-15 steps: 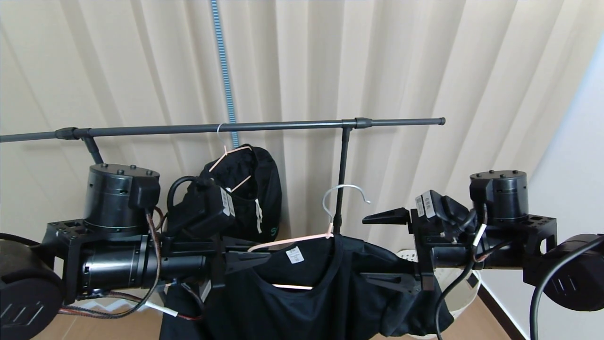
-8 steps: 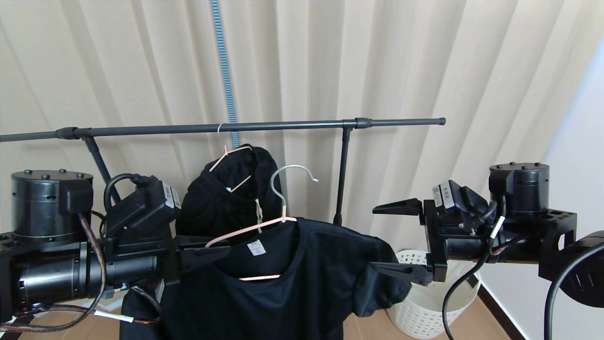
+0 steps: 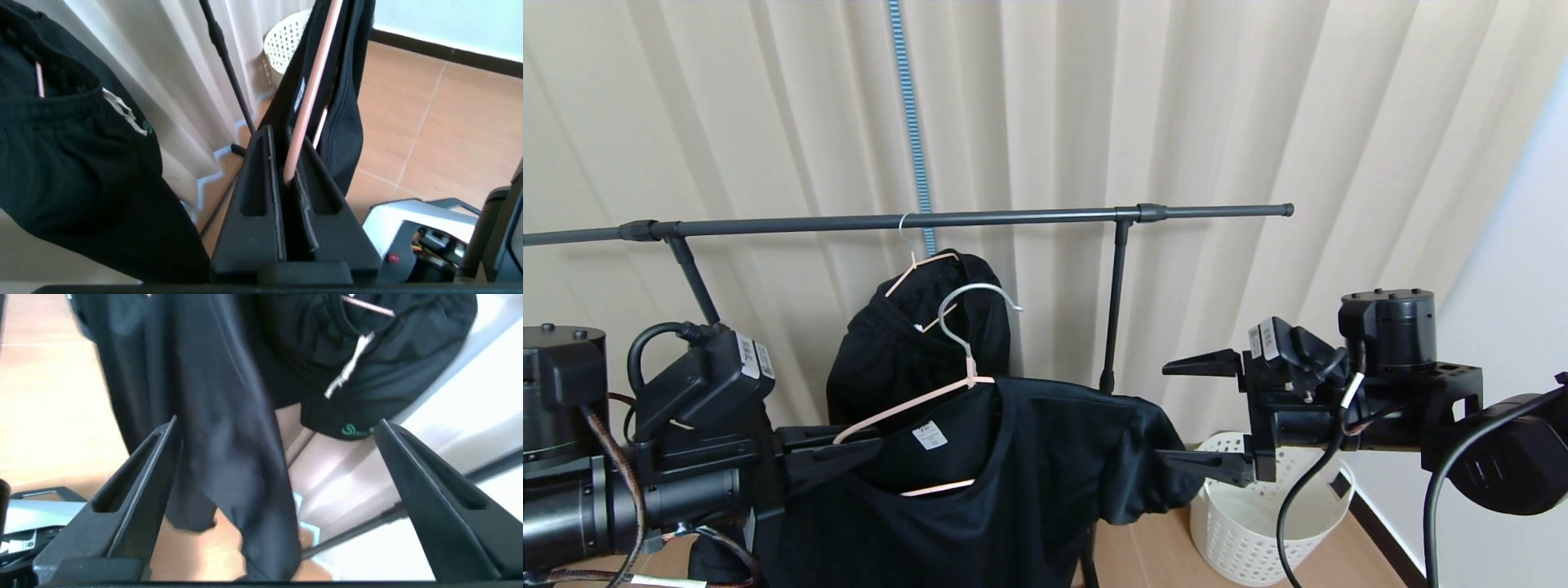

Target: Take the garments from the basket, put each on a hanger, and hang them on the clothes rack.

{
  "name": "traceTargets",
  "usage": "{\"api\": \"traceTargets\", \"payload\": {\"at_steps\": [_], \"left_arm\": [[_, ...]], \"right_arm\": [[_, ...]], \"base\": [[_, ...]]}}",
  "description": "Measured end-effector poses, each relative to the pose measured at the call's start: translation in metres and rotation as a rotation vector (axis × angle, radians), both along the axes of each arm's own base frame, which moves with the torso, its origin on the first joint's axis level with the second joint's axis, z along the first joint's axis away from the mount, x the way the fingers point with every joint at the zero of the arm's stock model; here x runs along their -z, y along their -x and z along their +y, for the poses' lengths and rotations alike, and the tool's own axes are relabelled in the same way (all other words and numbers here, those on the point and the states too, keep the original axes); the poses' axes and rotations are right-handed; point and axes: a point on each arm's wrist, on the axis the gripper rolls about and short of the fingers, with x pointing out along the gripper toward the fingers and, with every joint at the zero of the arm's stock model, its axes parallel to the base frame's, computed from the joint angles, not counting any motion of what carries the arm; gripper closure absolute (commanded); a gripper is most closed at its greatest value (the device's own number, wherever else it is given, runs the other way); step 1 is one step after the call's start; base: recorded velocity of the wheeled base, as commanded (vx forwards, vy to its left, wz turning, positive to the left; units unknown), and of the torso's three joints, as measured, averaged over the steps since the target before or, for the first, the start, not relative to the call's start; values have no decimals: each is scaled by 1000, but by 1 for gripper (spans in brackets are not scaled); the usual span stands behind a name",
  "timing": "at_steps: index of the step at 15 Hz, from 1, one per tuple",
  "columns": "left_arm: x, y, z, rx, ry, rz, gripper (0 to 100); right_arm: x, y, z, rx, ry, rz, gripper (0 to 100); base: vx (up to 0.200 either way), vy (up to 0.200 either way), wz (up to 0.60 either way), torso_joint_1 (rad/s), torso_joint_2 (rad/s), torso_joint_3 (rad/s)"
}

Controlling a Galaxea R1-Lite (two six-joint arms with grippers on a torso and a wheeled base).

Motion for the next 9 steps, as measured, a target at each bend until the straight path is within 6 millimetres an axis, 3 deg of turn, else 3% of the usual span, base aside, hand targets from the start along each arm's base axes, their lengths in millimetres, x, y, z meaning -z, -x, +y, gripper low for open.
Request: {"api": "traceTargets", "payload": {"at_steps": [9], "left_arm": [[-5, 11, 3, -11, 23, -24, 100]], "right_arm": [[29, -22, -9, 20, 54, 6, 0]], "base": [[0, 0, 0, 0, 0, 0]]}}
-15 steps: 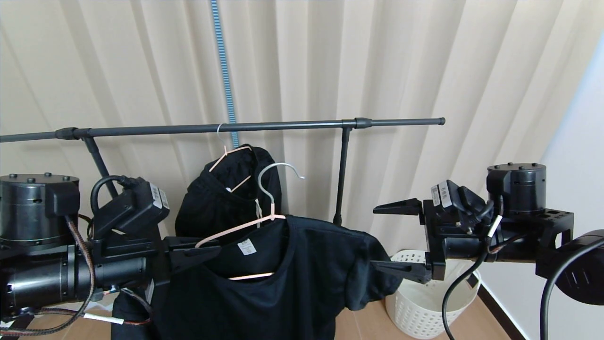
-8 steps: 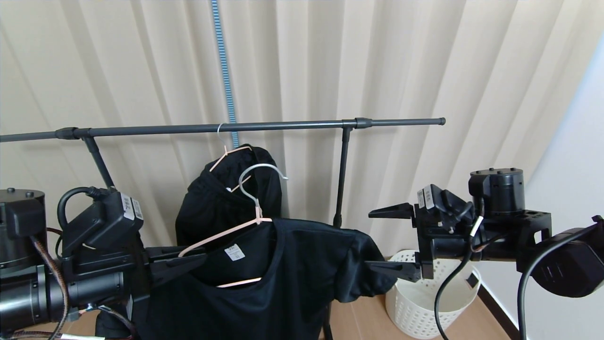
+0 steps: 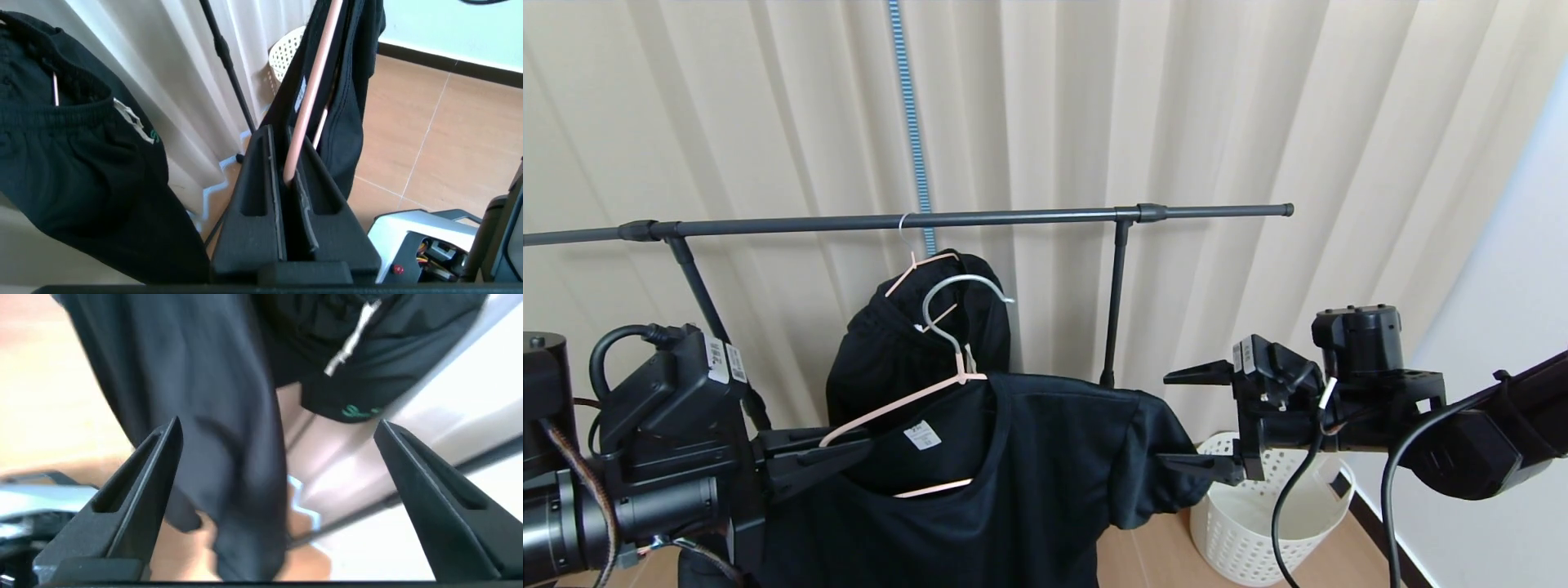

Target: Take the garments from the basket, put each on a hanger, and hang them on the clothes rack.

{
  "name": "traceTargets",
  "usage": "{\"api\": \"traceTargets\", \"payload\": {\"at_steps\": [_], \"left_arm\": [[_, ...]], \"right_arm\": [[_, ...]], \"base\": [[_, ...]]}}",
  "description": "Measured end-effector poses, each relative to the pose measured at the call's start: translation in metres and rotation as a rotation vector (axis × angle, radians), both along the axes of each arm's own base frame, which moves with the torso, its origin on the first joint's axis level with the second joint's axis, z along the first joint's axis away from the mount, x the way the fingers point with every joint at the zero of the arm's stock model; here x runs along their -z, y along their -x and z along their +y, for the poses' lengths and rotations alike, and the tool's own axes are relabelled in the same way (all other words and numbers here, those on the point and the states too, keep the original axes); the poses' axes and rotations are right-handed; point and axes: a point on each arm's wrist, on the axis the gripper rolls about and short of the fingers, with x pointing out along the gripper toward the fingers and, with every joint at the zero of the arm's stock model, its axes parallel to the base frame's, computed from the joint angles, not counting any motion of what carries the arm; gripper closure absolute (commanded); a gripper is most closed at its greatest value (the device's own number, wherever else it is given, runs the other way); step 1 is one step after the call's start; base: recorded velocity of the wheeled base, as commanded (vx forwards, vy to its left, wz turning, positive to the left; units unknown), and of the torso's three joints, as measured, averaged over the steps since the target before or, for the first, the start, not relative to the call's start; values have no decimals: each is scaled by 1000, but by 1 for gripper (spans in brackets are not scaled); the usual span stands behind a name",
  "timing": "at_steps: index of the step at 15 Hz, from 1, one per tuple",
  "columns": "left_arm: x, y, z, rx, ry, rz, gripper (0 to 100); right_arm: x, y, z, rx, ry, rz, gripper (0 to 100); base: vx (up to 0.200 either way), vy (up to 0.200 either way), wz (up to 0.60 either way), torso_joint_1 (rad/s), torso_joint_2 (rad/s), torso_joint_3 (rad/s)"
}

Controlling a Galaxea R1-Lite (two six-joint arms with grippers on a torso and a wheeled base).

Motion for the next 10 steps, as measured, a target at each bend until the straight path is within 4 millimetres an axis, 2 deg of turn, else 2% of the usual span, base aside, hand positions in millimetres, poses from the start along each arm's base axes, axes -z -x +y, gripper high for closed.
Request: {"api": "traceTargets", "payload": {"at_steps": [1, 6, 10], "left_arm": [[-1, 1, 0, -1, 2, -3, 100], [-1, 2, 0, -2, 2, -8, 100], [0, 3, 1, -2, 1, -5, 100]], "right_arm": [[2, -2, -1, 4, 2, 5, 100], [7, -9, -4, 23, 6, 15, 100], [4, -18, -18, 70, 1, -2, 100]], "base": [[0, 0, 0, 0, 0, 0], [0, 0, 0, 0, 0, 0], [0, 0, 0, 0, 0, 0]]}}
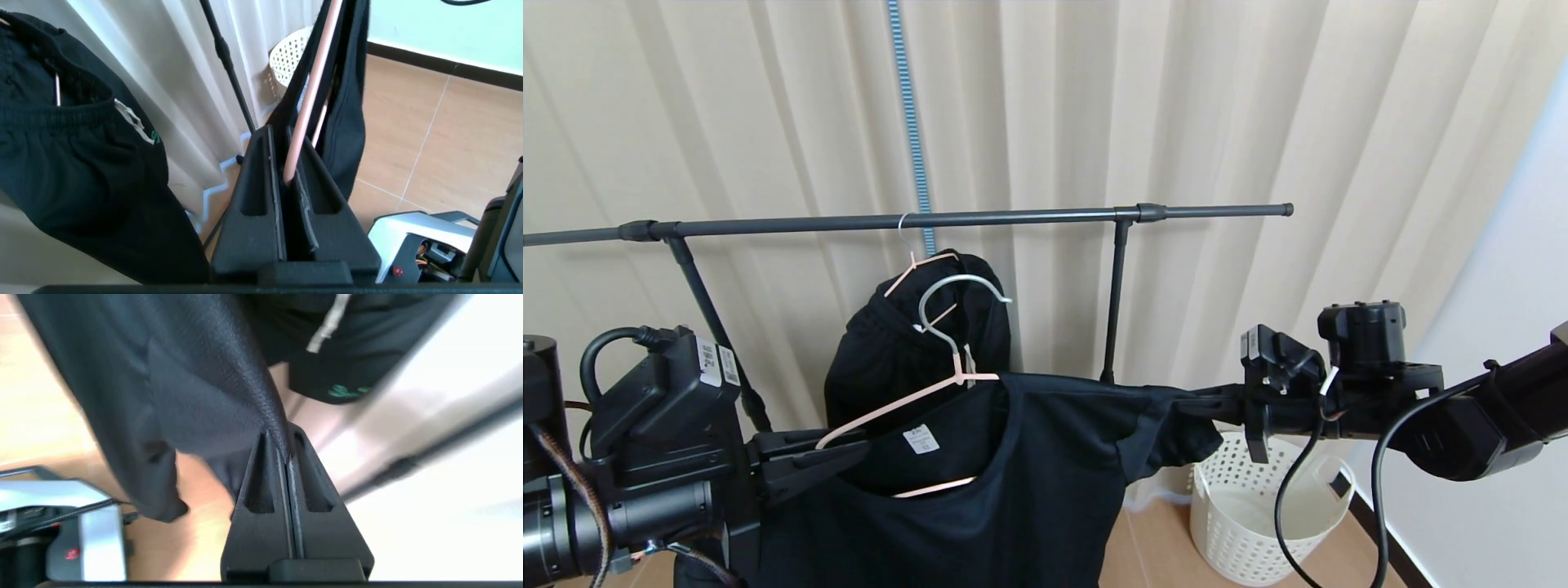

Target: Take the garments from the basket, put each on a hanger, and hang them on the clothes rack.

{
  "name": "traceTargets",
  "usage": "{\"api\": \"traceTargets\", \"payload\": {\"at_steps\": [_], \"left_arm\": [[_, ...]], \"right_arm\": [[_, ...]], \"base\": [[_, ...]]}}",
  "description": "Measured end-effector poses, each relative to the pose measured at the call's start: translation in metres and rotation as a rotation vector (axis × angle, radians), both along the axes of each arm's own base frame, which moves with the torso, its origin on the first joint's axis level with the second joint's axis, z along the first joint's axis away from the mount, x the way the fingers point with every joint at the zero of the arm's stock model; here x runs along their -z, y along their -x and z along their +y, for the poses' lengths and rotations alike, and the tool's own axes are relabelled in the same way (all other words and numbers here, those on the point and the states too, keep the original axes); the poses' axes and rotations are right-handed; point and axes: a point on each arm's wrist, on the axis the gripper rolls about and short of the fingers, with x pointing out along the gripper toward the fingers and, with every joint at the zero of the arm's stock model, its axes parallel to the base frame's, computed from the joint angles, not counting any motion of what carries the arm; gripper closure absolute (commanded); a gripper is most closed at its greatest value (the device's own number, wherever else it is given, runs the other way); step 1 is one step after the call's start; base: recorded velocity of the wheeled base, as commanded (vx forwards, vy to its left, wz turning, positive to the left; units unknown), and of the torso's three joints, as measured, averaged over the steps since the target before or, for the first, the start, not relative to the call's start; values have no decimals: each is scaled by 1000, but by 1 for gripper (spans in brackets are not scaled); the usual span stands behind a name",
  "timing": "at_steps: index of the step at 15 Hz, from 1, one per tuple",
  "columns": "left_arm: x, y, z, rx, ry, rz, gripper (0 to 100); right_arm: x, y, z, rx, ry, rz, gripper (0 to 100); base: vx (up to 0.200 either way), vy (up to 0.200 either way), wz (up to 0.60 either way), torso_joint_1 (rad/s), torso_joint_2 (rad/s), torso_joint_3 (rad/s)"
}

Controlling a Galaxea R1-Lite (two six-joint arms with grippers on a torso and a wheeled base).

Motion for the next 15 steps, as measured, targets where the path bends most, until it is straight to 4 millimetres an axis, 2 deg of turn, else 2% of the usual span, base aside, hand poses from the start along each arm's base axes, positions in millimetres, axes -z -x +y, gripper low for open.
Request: {"api": "traceTargets", "payload": {"at_steps": [9, 15], "left_arm": [[-1, -1, 3, -23, 11, 4, 100], [-4, -2, 9, -59, 26, 4, 100]], "right_arm": [[-12, -27, -40, 142, -39, -13, 100], [-7, -32, -44, 154, -38, -5, 100]], "base": [[0, 0, 0, 0, 0, 0], [0, 0, 0, 0, 0, 0]]}}
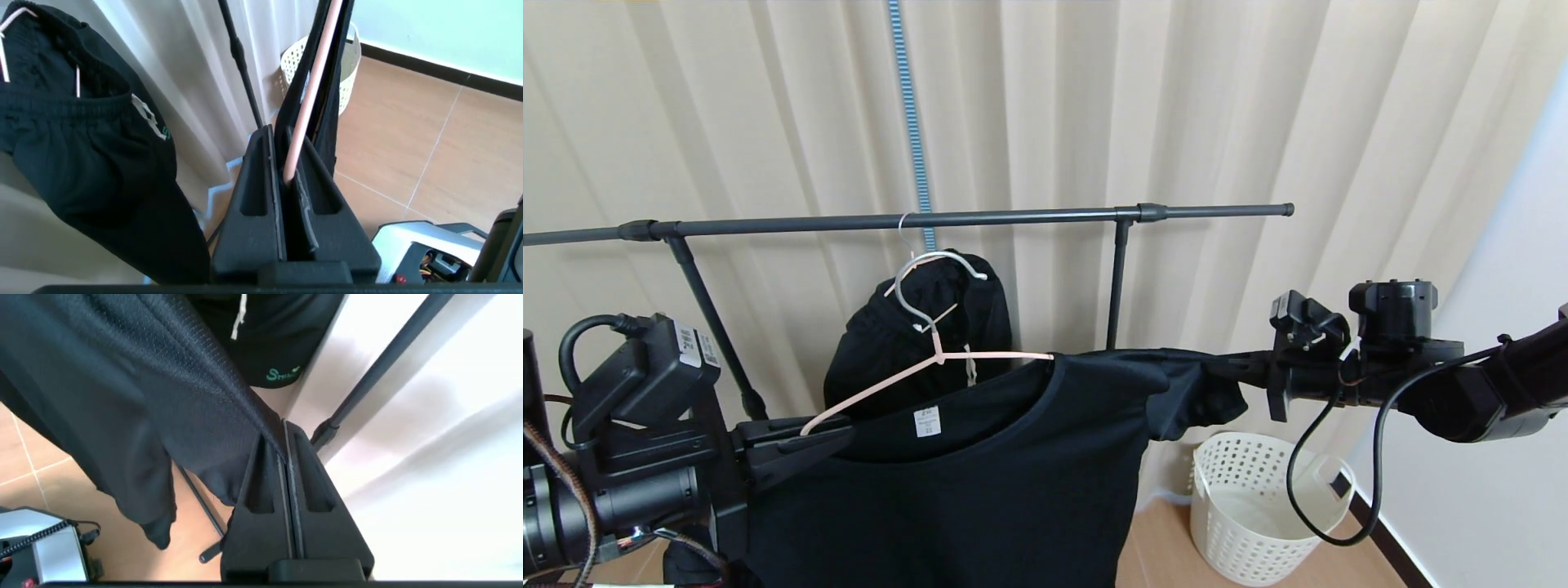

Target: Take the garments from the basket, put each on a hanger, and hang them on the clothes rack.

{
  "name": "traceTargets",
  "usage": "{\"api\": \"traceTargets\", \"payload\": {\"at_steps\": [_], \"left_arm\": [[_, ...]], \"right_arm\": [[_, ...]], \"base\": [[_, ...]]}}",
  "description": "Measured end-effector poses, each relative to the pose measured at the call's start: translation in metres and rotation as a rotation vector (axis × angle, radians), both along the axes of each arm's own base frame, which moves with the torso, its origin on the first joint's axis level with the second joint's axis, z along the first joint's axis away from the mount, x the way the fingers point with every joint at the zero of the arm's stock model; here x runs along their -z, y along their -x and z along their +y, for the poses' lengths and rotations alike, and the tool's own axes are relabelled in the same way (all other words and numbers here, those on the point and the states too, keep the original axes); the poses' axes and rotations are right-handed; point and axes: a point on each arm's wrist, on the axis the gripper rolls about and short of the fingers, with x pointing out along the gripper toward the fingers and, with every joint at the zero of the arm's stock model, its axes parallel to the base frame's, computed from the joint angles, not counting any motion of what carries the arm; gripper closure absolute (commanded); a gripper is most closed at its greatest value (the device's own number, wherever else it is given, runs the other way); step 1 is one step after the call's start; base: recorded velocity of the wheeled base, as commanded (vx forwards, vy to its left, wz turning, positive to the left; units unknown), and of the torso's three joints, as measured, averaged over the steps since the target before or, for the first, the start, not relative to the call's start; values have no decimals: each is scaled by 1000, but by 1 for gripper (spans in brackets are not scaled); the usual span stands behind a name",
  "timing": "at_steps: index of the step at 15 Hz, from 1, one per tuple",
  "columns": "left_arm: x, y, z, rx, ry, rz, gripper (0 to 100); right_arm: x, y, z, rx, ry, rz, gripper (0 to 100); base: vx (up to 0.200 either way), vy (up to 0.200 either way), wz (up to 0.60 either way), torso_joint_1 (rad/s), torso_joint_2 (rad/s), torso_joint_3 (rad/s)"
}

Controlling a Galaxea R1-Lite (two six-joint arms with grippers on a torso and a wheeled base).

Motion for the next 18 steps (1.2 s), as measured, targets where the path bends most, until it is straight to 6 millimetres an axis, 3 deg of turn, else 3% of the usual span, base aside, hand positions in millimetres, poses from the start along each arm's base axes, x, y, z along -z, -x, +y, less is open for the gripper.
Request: {"api": "traceTargets", "payload": {"at_steps": [4, 5, 12, 18], "left_arm": [[-3, -2, 0, -20, 39, 27, 100], [-3, -2, 0, -20, 41, 28, 100], [-5, -8, 3, -50, 42, 29, 100], [0, -21, 9, -116, 33, 63, 100]], "right_arm": [[5, 7, 11, -31, 7, 18, 100], [5, 9, 14, -39, 11, 18, 0], [-3, 30, 27, -103, 36, -30, 0], [-28, 47, 51, -58, 31, -28, 0]], "base": [[0, 0, 0, 0, 0, 0], [0, 0, 0, 0, 0, 0], [0, 0, 0, 0, 0, 0], [0, 0, 0, 0, 0, 0]]}}
